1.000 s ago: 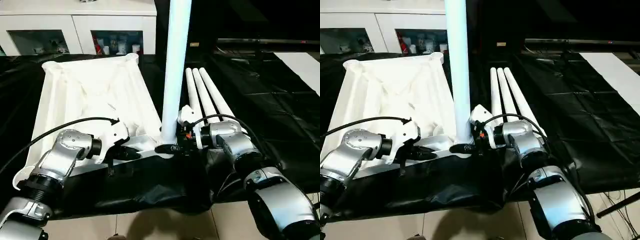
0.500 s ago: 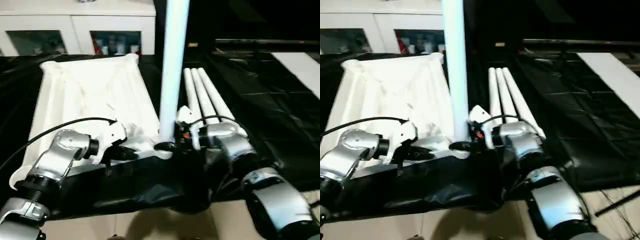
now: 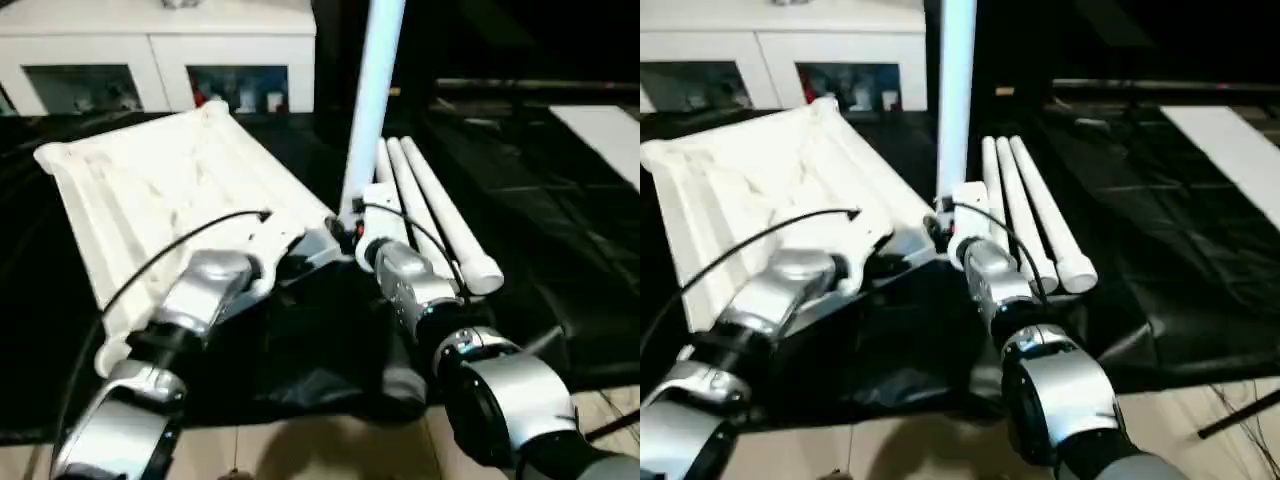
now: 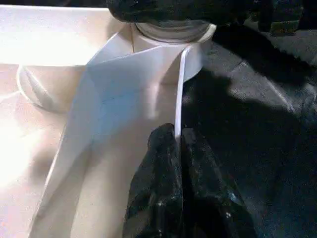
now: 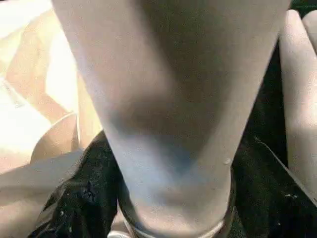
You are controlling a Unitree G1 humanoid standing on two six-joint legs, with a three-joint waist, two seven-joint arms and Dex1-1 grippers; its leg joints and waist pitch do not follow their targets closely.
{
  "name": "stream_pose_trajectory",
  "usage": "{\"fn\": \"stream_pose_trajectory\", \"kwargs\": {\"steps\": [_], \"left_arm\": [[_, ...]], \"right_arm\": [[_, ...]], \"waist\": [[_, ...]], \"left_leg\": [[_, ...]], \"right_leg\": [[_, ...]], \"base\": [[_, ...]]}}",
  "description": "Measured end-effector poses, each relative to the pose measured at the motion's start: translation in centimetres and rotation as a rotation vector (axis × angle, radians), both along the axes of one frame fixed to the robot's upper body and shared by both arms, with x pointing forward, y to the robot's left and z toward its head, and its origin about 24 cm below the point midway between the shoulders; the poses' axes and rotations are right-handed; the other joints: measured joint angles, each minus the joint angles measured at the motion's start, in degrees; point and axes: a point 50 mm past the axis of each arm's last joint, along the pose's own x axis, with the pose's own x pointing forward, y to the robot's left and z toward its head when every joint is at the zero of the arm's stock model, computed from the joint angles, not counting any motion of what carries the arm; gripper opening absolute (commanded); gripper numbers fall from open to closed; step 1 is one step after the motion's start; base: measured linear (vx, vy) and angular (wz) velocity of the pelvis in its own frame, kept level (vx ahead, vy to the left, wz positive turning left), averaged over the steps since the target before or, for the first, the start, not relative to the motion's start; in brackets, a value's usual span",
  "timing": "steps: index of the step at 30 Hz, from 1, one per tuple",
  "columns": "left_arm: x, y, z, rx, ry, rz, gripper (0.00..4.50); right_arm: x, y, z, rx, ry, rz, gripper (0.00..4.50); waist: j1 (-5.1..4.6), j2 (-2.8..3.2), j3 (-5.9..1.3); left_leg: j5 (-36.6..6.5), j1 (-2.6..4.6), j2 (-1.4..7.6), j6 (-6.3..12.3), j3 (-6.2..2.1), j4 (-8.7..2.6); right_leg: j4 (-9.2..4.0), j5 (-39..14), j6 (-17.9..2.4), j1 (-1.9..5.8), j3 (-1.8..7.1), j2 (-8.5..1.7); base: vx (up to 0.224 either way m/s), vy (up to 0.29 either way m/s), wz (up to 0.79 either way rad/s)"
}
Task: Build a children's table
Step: Rotate leg to tighten
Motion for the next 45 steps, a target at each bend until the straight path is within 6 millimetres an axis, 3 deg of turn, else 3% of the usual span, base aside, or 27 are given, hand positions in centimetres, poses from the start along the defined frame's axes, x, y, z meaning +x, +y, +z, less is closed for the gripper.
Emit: {"fn": "stream_pose_trajectory", "kwargs": {"steps": [1,2,3,5,7,10,16,21,24,29,34,45], "left_arm": [[0.0,0.0,0.0,0.001,-0.001,0.000,0.00],[0.0,0.1,0.0,0.003,-0.004,0.007,0.00],[0.2,0.7,0.1,0.019,-0.021,0.044,0.00],[0.6,2.0,0.4,0.047,-0.053,0.121,0.00],[0.7,2.6,0.5,0.058,-0.066,0.146,0.00],[0.4,3.5,0.6,0.065,-0.078,0.114,0.00],[-1.2,5.5,0.6,0.049,-0.044,-0.033,0.00],[-2.4,6.6,0.7,0.042,0.002,-0.157,0.00],[-3.3,7.2,0.7,0.026,0.045,-0.251,0.00],[-4.0,6.7,0.6,0.014,0.086,-0.365,0.00],[-4.3,6.3,0.5,0.008,0.106,-0.412,0.00],[-4.6,6.5,0.5,0.017,0.103,-0.422,0.00]], "right_arm": [[0.0,0.0,0.0,0.003,-0.003,0.003,3.36],[0.0,0.1,0.1,0.010,-0.006,0.012,3.36],[-0.2,0.6,0.1,0.024,-0.013,0.044,3.39],[-0.5,1.9,0.3,0.037,-0.035,0.129,3.56],[-0.6,2.1,0.4,0.026,-0.048,0.182,3.79],[-0.7,2.0,0.4,0.019,-0.054,0.261,4.01],[-0.3,-1.5,0.9,-0.049,-0.065,0.449,4.01],[-1.2,-3.4,0.7,-0.093,-0.060,0.672,4.01],[-2.0,-3.9,0.7,-0.096,-0.049,0.814,4.01],[-2.8,-3.7,0.5,-0.083,-0.022,0.955,4.01],[-3.0,-3.5,0.6,-0.087,-0.023,0.994,4.01],[-3.2,-3.3,0.6,-0.089,-0.011,1.044,3.05]], "waist": [[-0.02,0.00,0.00],[-0.14,0.00,0.00],[-0.56,-0.01,0.01],[-2.28,-0.25,0.15],[-2.56,-0.28,0.17],[-2.32,-0.28,0.16],[-1.49,-0.30,0.16],[-0.47,-0.26,0.17],[-0.36,-0.15,0.18],[0.36,-0.05,0.22],[0.40,-0.05,0.21],[0.41,-0.08,0.21]], "left_leg": [[0.00,-0.03,0.00,0.05,0.02,0.00],[0.10,-0.03,0.00,0.23,0.02,0.00],[0.16,-0.03,0.00,0.33,0.04,0.00],[0.17,-0.04,0.02,0.29,0.13,0.03],[0.19,-0.22,0.05,0.29,0.10,0.02],[0.20,-0.50,0.04,0.34,0.13,0.01],[0.16,-0.57,0.06,0.58,0.19,0.06],[0.15,-0.56,0.09,0.59,0.22,0.15],[0.14,-0.56,0.11,0.61,0.22,0.20],[0.17,-0.47,0.17,0.63,0.22,0.39],[0.16,-0.47,0.12,0.58,0.29,0.43],[0.18,-0.60,0.12,0.57,0.29,0.42]], "right_leg": [[0.00,0.00,0.01,-0.03,0.02,0.00],[0.00,0.00,0.01,-0.04,0.02,0.00],[0.02,0.00,0.00,-0.07,0.02,0.03],[0.03,0.09,-0.06,-0.20,0.03,0.17],[0.05,0.09,-0.08,-0.39,0.02,0.22],[0.04,0.08,-0.09,-0.64,0.03,0.20],[0.04,0.07,-0.12,-0.70,0.06,0.08],[0.11,0.08,-0.13,-0.70,0.08,0.09],[0.13,0.08,-0.14,-0.70,0.09,0.09],[0.23,0.10,-0.17,-0.69,0.16,0.08],[0.34,0.11,-0.18,-0.61,0.41,0.08],[0.40,0.10,-0.16,-0.60,0.41,0.08]], "base": [[0.000,0.000,0.00],[0.000,0.000,0.00],[0.000,0.000,0.00],[0.000,0.000,0.00],[0.000,0.000,0.00],[0.000,0.000,0.00],[0.000,0.000,0.00],[0.000,0.000,0.00],[0.000,0.000,0.00],[0.000,0.000,0.00],[0.000,0.000,0.00],[0.000,0.000,0.00]]}}
